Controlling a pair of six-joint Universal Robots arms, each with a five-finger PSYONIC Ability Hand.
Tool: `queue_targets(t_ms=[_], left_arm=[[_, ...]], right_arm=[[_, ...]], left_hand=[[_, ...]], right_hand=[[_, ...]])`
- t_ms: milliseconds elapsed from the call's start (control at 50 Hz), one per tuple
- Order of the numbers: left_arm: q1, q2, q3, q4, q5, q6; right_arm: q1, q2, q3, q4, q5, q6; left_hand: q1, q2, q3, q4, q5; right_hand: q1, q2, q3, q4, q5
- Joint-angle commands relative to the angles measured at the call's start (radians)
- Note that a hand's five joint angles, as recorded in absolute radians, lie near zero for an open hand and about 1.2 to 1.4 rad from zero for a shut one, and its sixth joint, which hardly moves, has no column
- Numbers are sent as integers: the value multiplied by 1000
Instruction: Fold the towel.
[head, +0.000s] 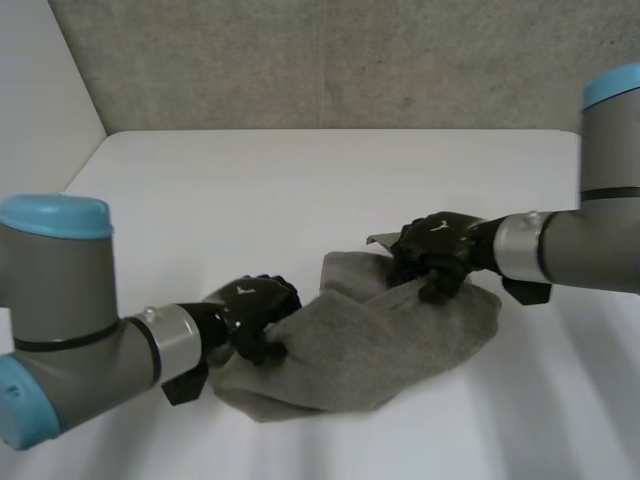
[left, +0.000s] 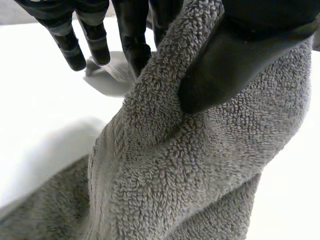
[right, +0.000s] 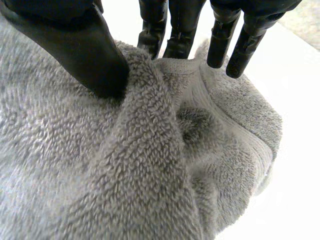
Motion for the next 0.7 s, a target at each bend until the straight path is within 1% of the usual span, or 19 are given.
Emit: queue_targets(t_ms=[20,100,240,340,400,420,440,480,500,520,540,560,580,600,620,640,660,680,700], left_arm=[[30,86,-12,-88,6,4],[30,106,-11,-116,8,4],[37,141,-19,-126,9,9],[71,115,19,-111,8,10],[71,86,59,-99,5,10],[71,46,112,-84,2,10],[71,11,186,-62,-1,9],[68,-10,259,-41,-3,9],[60,-15,315,-16,-9,9],[60,-15,315,-16,-9,9],[59,-12,370,28,-26,-5],[59,-12,370,29,-26,-5],[50,-8,411,88,-50,-8],[37,14,435,154,-78,-13],[37,14,435,154,-78,-13],[24,70,438,217,-104,-20],[14,134,432,278,-121,-30],[14,135,432,279,-121,-30],[17,188,415,330,-129,-46]], right_arm=[[-62,-134,207,9,-77,-63],[-66,-206,286,41,-113,-127],[-104,-246,307,49,-120,-156],[-101,-220,280,47,-123,-195],[-86,-153,188,-17,-125,-193],[-74,-120,115,-78,-123,-177],[-74,-120,114,-78,-123,-176],[-33,-89,-45,-249,-108,-50],[-32,-89,-46,-250,-108,-49],[-19,-91,-105,-346,-90,36],[-19,-91,-105,-347,-90,37],[-8,-100,-145,-455,-58,139],[-3,-132,-168,-580,-15,260],[-3,-132,-168,-582,-15,261],[-8,-187,-159,-699,14,369],[-8,-253,-136,-801,31,470],[-8,-254,-136,-803,31,471],[-8,-311,-101,-877,31,548],[-8,-312,-101,-878,31,549]], left_hand=[[149,146,-42,-56,93],[149,146,-42,-56,93],[149,146,-42,-56,93],[149,146,-42,-56,93],[149,146,-42,-56,93],[149,146,-42,-56,93],[149,146,-42,-56,93],[149,146,-42,-56,93],[149,146,-42,-56,93],[149,146,-42,-56,93],[149,146,-42,-56,93],[149,146,-42,-56,93],[149,146,-42,-56,93],[149,146,-42,-56,93],[149,146,-42,-56,93],[149,146,-42,-56,93],[149,146,-42,-56,93],[149,146,-42,-56,93],[149,146,-42,-56,93]], right_hand=[[131,147,-50,-78,113],[131,147,-50,-78,113],[131,147,-50,-78,113],[131,147,-50,-78,113],[131,147,-50,-78,113],[131,147,-50,-78,113],[131,147,-50,-78,113],[131,147,-50,-78,113],[131,147,-50,-78,113],[131,147,-50,-78,113],[131,147,-50,-78,113],[131,147,-50,-78,113],[131,147,-50,-78,113],[131,147,-50,-78,113],[131,147,-50,-78,113],[131,147,-50,-78,113],[131,147,-50,-78,113],[131,147,-50,-78,113],[131,147,-50,-78,113]])
